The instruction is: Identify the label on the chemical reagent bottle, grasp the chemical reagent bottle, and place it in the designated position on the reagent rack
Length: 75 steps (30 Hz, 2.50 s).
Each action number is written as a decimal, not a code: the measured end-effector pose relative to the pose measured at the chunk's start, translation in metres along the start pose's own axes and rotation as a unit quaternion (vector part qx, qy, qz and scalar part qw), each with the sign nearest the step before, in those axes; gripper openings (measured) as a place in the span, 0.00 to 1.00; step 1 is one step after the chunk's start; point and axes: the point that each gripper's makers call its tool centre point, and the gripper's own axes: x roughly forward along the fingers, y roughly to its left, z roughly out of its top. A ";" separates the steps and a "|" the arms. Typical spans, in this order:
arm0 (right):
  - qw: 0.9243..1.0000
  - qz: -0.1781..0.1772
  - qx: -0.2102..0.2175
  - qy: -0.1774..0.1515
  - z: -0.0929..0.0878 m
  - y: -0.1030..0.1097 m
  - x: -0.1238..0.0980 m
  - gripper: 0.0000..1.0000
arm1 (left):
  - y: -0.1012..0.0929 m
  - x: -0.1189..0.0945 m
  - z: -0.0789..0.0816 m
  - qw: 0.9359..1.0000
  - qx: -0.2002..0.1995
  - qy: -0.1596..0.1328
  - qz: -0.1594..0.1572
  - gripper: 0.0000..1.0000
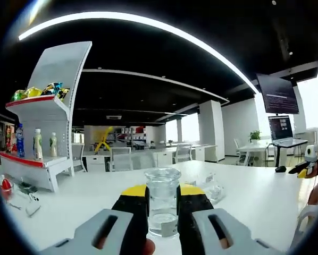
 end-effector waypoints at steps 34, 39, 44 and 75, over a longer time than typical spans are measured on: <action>1.000 -0.006 -0.005 0.019 0.003 -0.021 0.008 0.42 | -0.005 0.163 0.018 1.000 0.011 -0.009 -0.002 0.19; 1.000 -0.012 -0.004 0.019 0.005 -0.026 0.006 0.42 | -0.004 0.181 0.012 1.000 0.011 -0.008 0.004 0.19; 1.000 -0.009 -0.001 0.022 0.003 -0.026 0.009 0.42 | -0.003 0.198 0.002 1.000 0.019 -0.007 0.005 0.19; 0.999 -0.008 0.013 0.038 -0.006 -0.023 0.020 0.42 | -0.002 0.249 -0.069 1.000 -0.011 0.008 0.018 0.19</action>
